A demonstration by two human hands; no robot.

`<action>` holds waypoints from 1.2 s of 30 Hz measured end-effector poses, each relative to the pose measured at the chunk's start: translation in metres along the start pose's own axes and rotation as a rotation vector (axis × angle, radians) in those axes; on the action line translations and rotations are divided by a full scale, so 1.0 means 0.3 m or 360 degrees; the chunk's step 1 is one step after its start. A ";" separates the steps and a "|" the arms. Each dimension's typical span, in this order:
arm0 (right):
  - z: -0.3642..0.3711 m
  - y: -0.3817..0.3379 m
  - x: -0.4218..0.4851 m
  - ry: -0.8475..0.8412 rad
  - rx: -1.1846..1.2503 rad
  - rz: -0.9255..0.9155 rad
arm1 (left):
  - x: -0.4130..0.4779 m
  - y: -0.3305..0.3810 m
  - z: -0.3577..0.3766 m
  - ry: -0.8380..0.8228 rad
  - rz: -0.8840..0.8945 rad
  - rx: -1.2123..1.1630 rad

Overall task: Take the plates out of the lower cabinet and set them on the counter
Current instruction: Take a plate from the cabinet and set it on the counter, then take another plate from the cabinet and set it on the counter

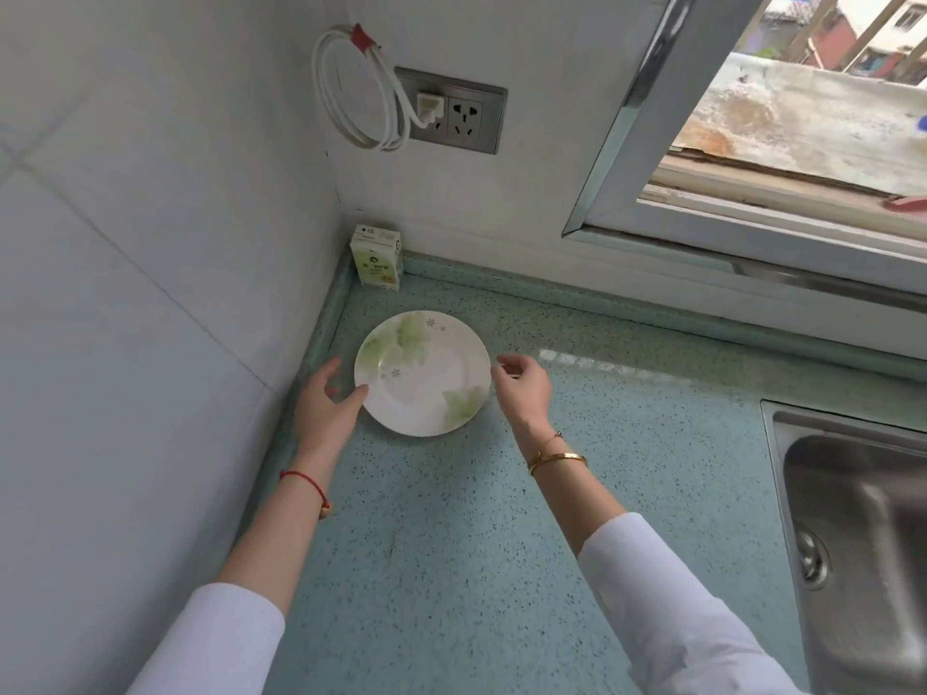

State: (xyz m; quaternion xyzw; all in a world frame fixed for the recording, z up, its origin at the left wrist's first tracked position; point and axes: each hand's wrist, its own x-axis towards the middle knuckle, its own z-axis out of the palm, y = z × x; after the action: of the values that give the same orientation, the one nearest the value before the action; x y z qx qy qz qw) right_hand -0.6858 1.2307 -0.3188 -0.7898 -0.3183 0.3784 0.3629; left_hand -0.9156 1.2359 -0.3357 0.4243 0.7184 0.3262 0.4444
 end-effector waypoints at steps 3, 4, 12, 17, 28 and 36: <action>-0.055 -0.027 -0.104 -0.0117 0.0179 -0.0084 | -0.104 0.031 -0.036 0.0034 0.0085 -0.0162; -0.075 -0.034 -0.144 -0.0175 0.0231 -0.0097 | -0.144 0.041 -0.046 0.0042 0.0117 -0.0203; -0.227 -0.093 -0.454 -0.0431 0.0494 -0.0298 | -0.503 0.107 -0.152 0.0030 0.0342 -0.0371; -0.325 -0.099 -0.618 -0.0587 0.0530 -0.0465 | -0.763 0.129 -0.200 0.0166 0.0407 -0.0527; -0.537 0.077 -0.962 -0.1238 0.0366 -0.0765 | -1.498 -0.050 -0.153 0.0833 0.0387 -0.0840; -0.619 0.297 -1.327 -0.1913 0.0161 -0.0855 | -2.094 -0.277 -0.061 0.1472 0.0232 -0.1000</action>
State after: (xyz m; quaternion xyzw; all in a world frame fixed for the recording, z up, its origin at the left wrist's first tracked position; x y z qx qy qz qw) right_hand -0.7149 0.8120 -0.1617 -0.3162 -0.6332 0.6642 0.2405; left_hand -0.8051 0.6336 -0.1716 0.1330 0.6756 0.7063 0.1643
